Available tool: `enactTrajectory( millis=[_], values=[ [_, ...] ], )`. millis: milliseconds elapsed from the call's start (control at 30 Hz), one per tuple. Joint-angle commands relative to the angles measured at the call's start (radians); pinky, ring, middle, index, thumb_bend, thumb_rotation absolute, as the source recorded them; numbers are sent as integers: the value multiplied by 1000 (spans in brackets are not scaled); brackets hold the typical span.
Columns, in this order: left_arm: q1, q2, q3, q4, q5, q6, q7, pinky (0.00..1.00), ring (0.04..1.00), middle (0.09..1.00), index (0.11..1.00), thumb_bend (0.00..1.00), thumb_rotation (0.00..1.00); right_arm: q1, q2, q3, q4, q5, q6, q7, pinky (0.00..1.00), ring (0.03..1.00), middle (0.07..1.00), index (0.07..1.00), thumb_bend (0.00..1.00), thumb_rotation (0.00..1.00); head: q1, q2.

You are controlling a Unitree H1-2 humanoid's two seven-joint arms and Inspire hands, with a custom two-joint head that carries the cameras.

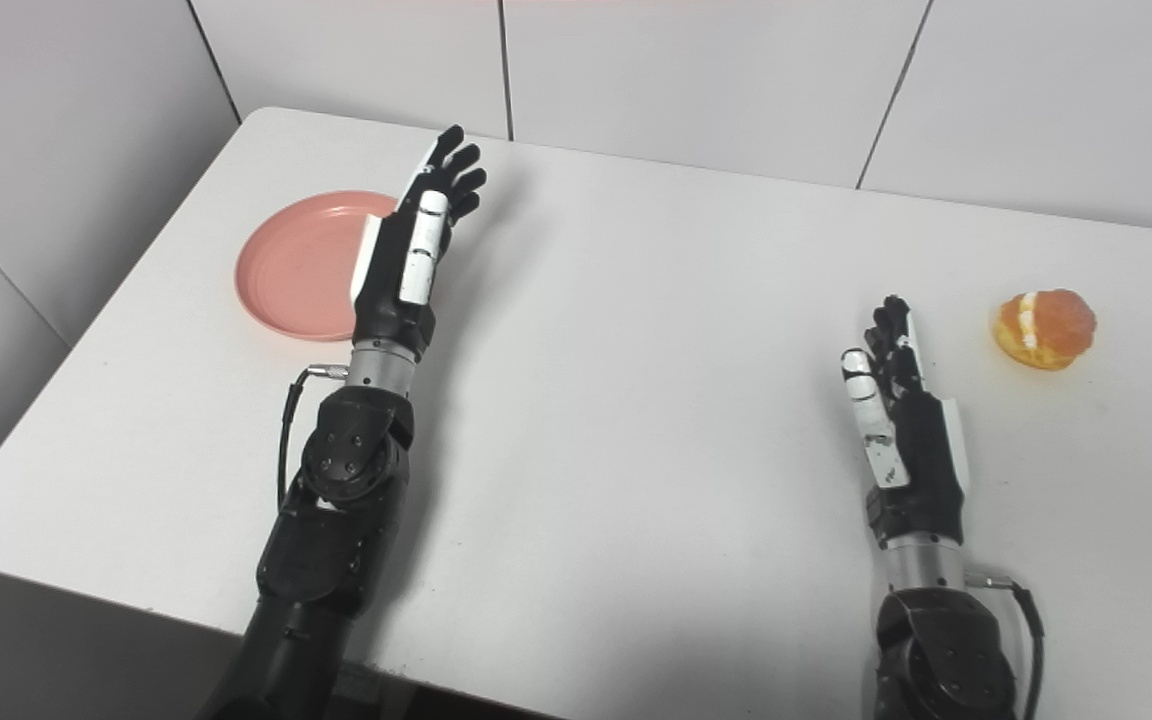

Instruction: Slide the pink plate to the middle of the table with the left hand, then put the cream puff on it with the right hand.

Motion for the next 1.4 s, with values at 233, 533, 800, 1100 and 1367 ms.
enactTrajectory(
  millis=[233,533,800,1100,1367],
  values=[
    [-93,74,107,-7,-42,-42,66,822,760,758,757,618,1000,29,-27,-4,-31,5,-48,20,1000,1000,1000,1000,645,819,7,3],
    [-118,151,194,65,-49,-53,127,840,733,707,698,604,1000,31,-34,-13,-43,13,-37,23,1000,1000,1000,997,636,804,16,7],
    [-126,212,237,141,-30,-53,202,759,712,695,682,665,1000,27,-35,-16,-27,10,-66,22,1000,1000,1000,995,625,812,18,8],
    [-121,268,252,212,-24,-50,252,758,682,690,682,638,1000,23,-33,-17,-22,12,-83,20,1000,1000,1000,996,615,816,15,7],
    [-130,284,261,287,-62,-43,255,788,679,678,673,613,1000,22,-29,-16,-20,10,-81,17,1000,1000,1000,994,646,818,11,12]
  ],
)
